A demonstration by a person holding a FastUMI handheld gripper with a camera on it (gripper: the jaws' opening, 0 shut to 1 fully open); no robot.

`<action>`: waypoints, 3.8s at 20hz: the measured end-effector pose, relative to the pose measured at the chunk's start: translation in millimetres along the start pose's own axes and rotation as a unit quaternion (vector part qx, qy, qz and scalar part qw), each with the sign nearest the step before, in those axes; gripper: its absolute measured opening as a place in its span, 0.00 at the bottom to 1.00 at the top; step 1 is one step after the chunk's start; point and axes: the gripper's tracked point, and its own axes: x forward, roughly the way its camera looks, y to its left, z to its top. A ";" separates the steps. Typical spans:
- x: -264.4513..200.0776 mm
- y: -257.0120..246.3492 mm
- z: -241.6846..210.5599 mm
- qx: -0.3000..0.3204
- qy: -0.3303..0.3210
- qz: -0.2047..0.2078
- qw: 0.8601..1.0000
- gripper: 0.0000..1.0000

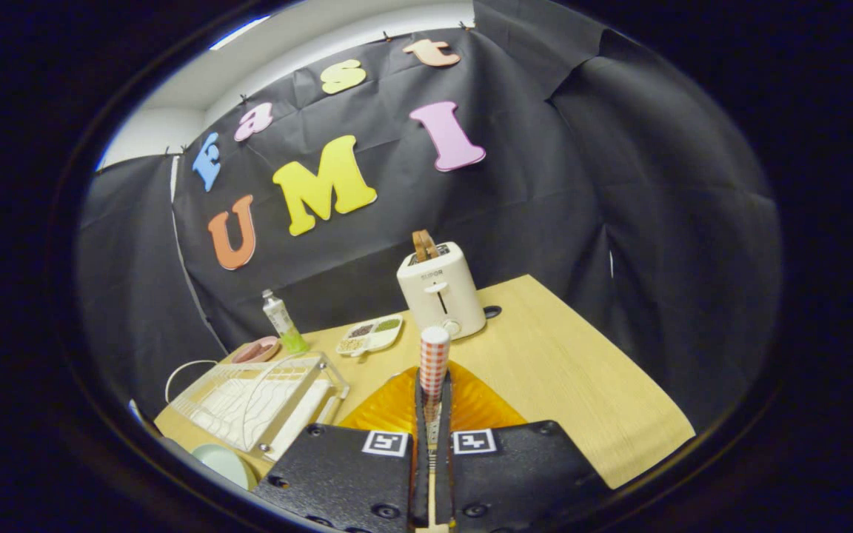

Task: Take the plate from the dish rack, then take the spoon from the basket and place it into the plate.

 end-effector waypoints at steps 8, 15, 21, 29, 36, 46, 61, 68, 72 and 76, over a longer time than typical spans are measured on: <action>-26.4 5.8 47.0 -0.031 -0.049 -0.058 0.997 0.08; -88.5 56.4 88.1 -0.079 -0.111 -0.095 0.986 0.08; -146.5 146.9 63.3 -0.102 -0.115 -0.070 0.986 0.08; -156.1 259.5 -29.9 -0.120 -0.089 -0.019 0.989 0.08; -137.7 322.6 -108.3 -0.142 -0.065 0.009 0.988 0.08; -115.9 332.3 -174.9 -0.094 -0.013 0.016 0.995 0.09; -107.9 308.1 -157.8 -0.067 -0.023 0.000 0.998 0.65; -134.8 297.5 -121.8 -0.091 -0.084 -0.013 0.992 0.82; -155.4 291.6 -104.2 -0.115 -0.118 -0.022 0.986 0.95; -177.5 287.9 -95.7 -0.120 -0.138 -0.028 0.983 0.99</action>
